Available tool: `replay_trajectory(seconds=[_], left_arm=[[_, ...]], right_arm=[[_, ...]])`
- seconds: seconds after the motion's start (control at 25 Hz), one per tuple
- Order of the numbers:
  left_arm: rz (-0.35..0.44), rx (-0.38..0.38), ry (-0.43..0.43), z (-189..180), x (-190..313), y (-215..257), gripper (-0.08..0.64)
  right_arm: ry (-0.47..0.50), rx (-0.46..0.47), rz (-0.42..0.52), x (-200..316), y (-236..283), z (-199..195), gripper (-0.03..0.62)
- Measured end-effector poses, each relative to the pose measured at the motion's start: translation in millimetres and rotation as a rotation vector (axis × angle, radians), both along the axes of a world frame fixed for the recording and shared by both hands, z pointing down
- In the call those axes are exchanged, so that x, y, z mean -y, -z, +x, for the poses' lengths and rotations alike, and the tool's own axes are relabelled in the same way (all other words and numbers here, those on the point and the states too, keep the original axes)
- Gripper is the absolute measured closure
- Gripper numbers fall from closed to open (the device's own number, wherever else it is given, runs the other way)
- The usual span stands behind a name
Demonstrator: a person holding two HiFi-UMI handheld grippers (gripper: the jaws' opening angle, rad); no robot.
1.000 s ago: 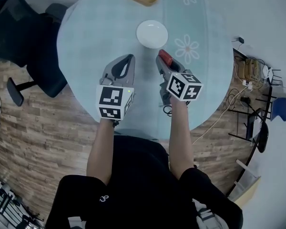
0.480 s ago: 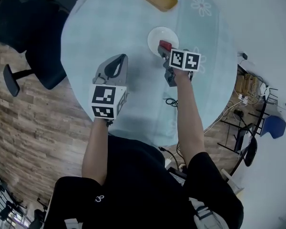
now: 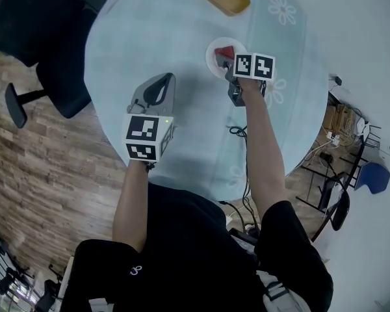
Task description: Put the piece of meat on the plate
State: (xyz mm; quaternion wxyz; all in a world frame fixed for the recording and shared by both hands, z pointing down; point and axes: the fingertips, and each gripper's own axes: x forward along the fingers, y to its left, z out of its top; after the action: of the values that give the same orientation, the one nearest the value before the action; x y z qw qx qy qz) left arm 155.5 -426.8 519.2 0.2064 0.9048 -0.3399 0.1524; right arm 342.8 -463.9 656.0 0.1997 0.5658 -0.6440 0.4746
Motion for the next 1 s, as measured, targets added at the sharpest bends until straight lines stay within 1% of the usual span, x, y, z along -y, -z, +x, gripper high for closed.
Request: replay_trajectory(seconds=[0.16, 0.28, 0.36, 0.4, 0.52, 0.6, 0.64, 0.72, 0.76, 0.8, 0.84, 1.0], left_arm=[[0.013, -0.001, -0.015, 4.3, -8.2, 7.5, 0.563], [0.033, -0.006, -0.018, 3.7, -12.8, 17.9, 0.563], [0.053, -0.013, -0.021, 1.9, -16.3, 28.8, 0.563], [0.064, -0.017, -0.021, 0.6, -19.2, 35.3, 0.563], [0.107, -0.037, -0.025, -1.2, -33.5, 59.5, 0.563], [0.145, -0.058, -0.037, 3.6, -43.5, 78.8, 0.563], [0.163, -0.070, -0.045, 7.2, -48.7, 88.3, 0.563], [0.194, -0.089, -0.058, 14.0, -61.2, 104.9, 0.563], [0.206, -0.096, -0.063, 16.8, -68.3, 111.8, 0.563], [0.217, -0.104, -0.068, 19.3, -75.6, 117.9, 0.563], [0.227, -0.113, -0.071, 21.6, -83.0, 123.3, 0.563], [0.257, -0.147, -0.063, 27.7, -107.8, 140.6, 0.563]], right_arm=[[-0.096, -0.010, 0.022, -10.4, 1.5, 21.2, 0.359], [-0.173, -0.008, 0.078, -19.1, 13.7, 36.3, 0.348], [-0.206, -0.024, 0.143, -27.5, 34.7, 42.0, 0.354], [-0.216, -0.033, 0.187, -33.4, 49.2, 42.0, 0.364], [-0.256, -0.052, 0.346, -58.1, 100.2, 36.4, 0.421], [-0.276, -0.088, 0.441, -76.6, 133.4, 32.9, 0.482], [-0.273, -0.135, 0.473, -86.9, 148.2, 30.9, 0.519], [-0.250, -0.277, 0.519, -110.3, 177.5, 23.5, 0.543], [-0.238, -0.339, 0.547, -122.0, 193.0, 17.6, 0.583], [-0.231, -0.377, 0.581, -133.4, 208.6, 10.6, 0.584], [-0.229, -0.393, 0.620, -144.6, 223.7, 3.8, 0.584], [-0.266, -0.381, 0.790, -188.4, 278.7, -15.0, 0.584]])
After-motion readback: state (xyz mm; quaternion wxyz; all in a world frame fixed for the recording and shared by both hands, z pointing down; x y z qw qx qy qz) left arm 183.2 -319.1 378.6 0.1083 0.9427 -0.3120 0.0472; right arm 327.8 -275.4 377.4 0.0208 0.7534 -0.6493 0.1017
